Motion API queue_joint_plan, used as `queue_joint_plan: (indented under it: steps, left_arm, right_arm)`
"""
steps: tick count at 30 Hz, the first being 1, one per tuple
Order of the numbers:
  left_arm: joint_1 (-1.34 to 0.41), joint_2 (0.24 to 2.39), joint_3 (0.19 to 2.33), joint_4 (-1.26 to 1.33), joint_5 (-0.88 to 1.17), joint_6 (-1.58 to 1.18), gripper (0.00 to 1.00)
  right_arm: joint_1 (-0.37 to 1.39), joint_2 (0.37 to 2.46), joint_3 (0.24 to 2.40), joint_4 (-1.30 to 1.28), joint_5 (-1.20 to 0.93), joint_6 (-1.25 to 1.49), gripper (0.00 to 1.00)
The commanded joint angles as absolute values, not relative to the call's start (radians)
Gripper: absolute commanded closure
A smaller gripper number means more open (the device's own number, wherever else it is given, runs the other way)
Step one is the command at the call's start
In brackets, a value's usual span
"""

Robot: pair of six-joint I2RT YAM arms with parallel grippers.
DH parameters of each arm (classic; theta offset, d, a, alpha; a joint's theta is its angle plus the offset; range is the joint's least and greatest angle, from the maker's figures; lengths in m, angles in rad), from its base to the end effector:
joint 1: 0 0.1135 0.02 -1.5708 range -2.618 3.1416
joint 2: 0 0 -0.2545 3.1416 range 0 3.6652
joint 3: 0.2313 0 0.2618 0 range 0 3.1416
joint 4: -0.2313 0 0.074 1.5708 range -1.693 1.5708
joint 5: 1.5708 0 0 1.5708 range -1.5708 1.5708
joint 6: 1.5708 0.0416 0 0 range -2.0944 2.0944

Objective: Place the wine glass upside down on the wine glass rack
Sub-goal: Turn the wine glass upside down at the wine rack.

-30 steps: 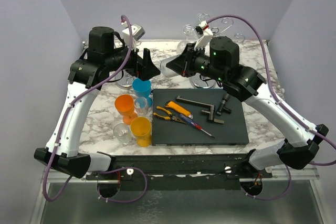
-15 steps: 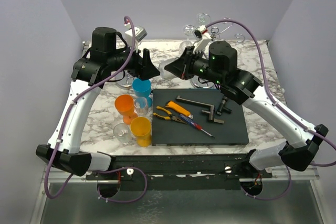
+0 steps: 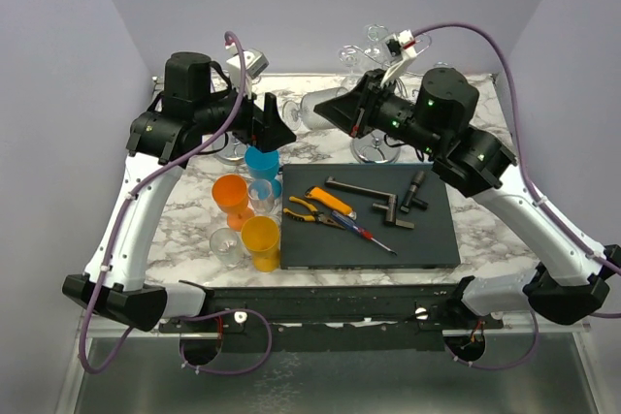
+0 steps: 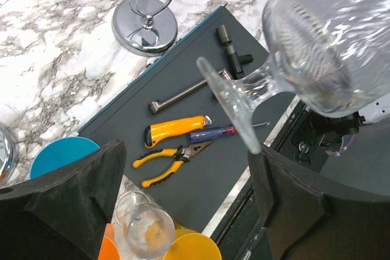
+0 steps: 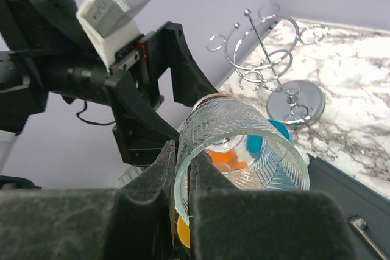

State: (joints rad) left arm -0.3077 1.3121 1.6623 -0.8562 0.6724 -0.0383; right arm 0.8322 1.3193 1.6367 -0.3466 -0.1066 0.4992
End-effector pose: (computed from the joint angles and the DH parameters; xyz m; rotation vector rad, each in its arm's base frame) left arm 0.2465 -0.1055 0.4517 0.6887 1.9610 -0.9073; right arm 0.1956 0.2214 0.4932 -0.3718 1.6764 1.1005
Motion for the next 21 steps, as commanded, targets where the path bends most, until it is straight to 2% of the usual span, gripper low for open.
queue_joint_plan:
  steps: [1,14,21]
  left_arm:
    - [-0.308,1.291,1.711,-0.854,0.683,-0.057,0.13]
    - [-0.308,1.373,1.781,-0.838,0.680,-0.049,0.23]
    - [-0.309,1.378,1.781,-0.817,0.670,-0.054,0.23]
  right_arm:
    - [0.838,1.293,1.712,-0.304,-0.171,0.495,1.00]
    - [0.838,1.341,1.717,-0.254,-0.281,0.557,1.00]
    - [0.838,1.350,1.674,-0.229,-0.287,0.571,1.00]
